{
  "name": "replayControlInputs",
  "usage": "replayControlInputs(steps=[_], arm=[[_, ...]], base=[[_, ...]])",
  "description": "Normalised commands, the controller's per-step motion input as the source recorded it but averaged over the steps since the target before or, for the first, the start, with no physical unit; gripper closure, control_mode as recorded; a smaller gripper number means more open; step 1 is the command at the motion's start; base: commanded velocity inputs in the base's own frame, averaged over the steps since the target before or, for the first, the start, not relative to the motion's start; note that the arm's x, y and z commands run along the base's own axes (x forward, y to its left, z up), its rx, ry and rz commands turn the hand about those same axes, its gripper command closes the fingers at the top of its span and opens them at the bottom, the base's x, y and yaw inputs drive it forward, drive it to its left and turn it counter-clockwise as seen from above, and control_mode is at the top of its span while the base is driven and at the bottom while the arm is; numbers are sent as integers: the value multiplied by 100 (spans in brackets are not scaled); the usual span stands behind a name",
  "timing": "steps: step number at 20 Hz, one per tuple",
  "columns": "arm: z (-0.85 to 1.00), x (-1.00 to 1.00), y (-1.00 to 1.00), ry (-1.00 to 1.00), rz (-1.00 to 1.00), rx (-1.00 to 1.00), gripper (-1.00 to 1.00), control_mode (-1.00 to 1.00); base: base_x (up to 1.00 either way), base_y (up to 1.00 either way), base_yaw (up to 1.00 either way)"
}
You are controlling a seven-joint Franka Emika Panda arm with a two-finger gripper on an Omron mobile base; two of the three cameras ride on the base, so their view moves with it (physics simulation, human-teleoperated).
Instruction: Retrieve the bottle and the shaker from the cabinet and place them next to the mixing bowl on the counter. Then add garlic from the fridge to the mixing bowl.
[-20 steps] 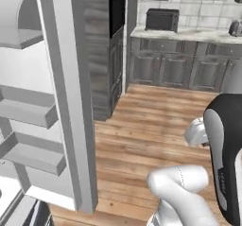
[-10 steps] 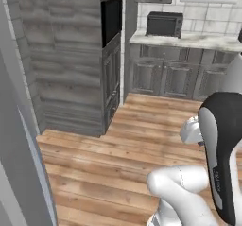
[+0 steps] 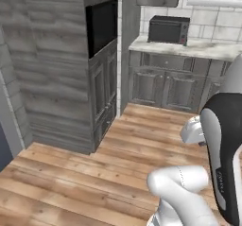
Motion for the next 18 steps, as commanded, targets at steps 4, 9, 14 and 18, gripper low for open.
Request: replayControlInputs(steps=[4,9,14,18], arm=[[0,0,0,0,0,0,100,100],[0,0,0,0,0,0,100,100],[0,0,0,0,0,0,100,100],[0,0,0,0,0,0,100,100]], base=[[100,-91,4],[100,-31,-37],[78,0,-67],[71,0,-71]])
